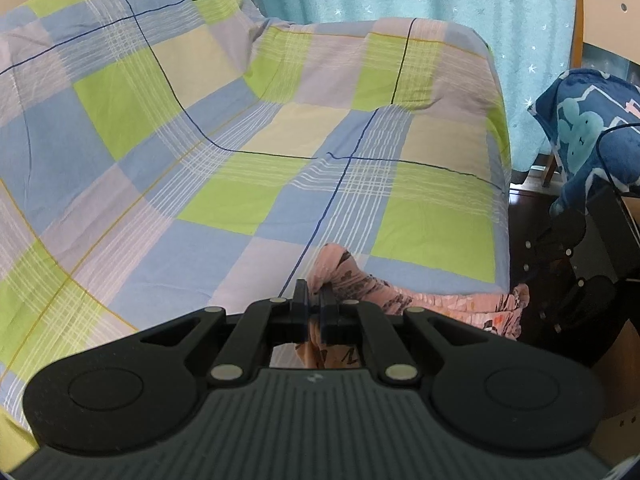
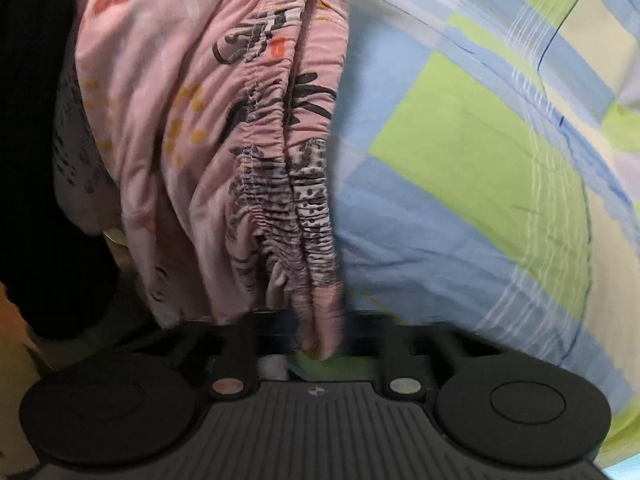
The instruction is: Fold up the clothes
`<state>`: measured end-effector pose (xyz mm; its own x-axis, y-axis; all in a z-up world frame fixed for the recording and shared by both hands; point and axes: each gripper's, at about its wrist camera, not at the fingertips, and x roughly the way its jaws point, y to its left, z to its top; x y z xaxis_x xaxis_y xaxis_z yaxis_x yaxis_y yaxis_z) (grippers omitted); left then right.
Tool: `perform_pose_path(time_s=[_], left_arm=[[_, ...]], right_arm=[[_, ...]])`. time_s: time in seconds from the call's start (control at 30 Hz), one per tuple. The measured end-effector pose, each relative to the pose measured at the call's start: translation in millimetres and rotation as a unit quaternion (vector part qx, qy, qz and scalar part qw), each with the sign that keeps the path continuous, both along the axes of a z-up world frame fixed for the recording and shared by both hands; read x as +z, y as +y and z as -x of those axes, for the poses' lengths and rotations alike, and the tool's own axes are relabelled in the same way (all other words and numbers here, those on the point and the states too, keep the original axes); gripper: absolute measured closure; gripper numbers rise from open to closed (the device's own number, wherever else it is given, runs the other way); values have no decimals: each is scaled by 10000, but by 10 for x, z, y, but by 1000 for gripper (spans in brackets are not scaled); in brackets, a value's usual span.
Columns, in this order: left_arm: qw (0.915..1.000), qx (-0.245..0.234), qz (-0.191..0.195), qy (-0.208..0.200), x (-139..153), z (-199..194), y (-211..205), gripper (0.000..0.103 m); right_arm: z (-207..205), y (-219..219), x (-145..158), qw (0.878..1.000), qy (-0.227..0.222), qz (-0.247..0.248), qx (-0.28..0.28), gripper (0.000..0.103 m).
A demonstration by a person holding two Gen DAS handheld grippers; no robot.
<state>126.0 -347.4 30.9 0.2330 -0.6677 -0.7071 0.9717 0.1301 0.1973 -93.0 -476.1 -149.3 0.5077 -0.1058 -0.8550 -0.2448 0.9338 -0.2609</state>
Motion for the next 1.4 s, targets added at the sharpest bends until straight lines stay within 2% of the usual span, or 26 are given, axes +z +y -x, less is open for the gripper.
perform_pose_path(time_s=[0.1, 0.2, 0.37, 0.47, 0.6, 0.67, 0.77, 0.9, 1.07, 1.13, 1.17, 1.2, 1.23, 1.3, 1.4], left_arm=[[9999, 66, 78, -12, 43, 11, 92, 99], [9993, 108, 355, -96, 180, 104, 301, 99], [9931, 356, 1107, -125, 627, 260, 668, 99], [9866, 529, 1536, -135, 987, 264, 779, 99], [9792, 725, 1880, -239, 1334, 74, 658, 99], [9775, 854, 1911, -276, 1366, -104, 470, 99], [9780, 1103, 1741, -321, 1159, -447, 64, 99], [9785, 1429, 1472, -219, 702, -976, -426, 99], [9707, 2007, 1319, 119, 27, -1730, -811, 99], [9675, 2205, 1213, 244, -229, -1956, -913, 99], [9660, 2309, 1118, 314, -365, -2066, -963, 99], [9648, 2396, 1020, 369, -481, -2145, -998, 97], [9630, 2486, 961, 408, -578, -2203, -1012, 93], [9579, 2687, 898, 454, -731, -2285, -1000, 77], [9508, 2905, 958, 499, -741, -2326, -845, 77]], right_arm=[[125, -29, 214, 9996, -194, 3, -182, 95], [348, -93, 628, 9982, -491, 60, -342, 96], [607, -250, 1650, 9918, -1113, 393, -488, 96], [617, -449, 2276, 9867, -1422, 569, -550, 96], [293, -751, 2752, 9800, -1658, 984, -485, 96], [-35, -937, 2706, 9799, -1593, 1092, -502, 96], [-542, -1254, 2539, 9804, -1453, 1216, -539, 96], [-1304, -1664, 2066, 9819, -1275, 1215, -702, 97], [-2351, -2199, 1528, 9824, -1226, 1058, -928, 96], [-2652, -2315, 1288, 9839, -1189, 890, -989, 86], [-2730, -2352, 1177, 9838, -1159, 853, -1065, 66], [-2794, -2385, 1068, 9835, -1126, 826, -1151, 51], [-2848, -2461, 990, 9831, -1135, 686, -1261, 50], [-2792, -2554, 928, 9799, -1178, 220, -1596, 50], [-2410, -2723, 982, 9663, -1464, -409, -2078, 50]])
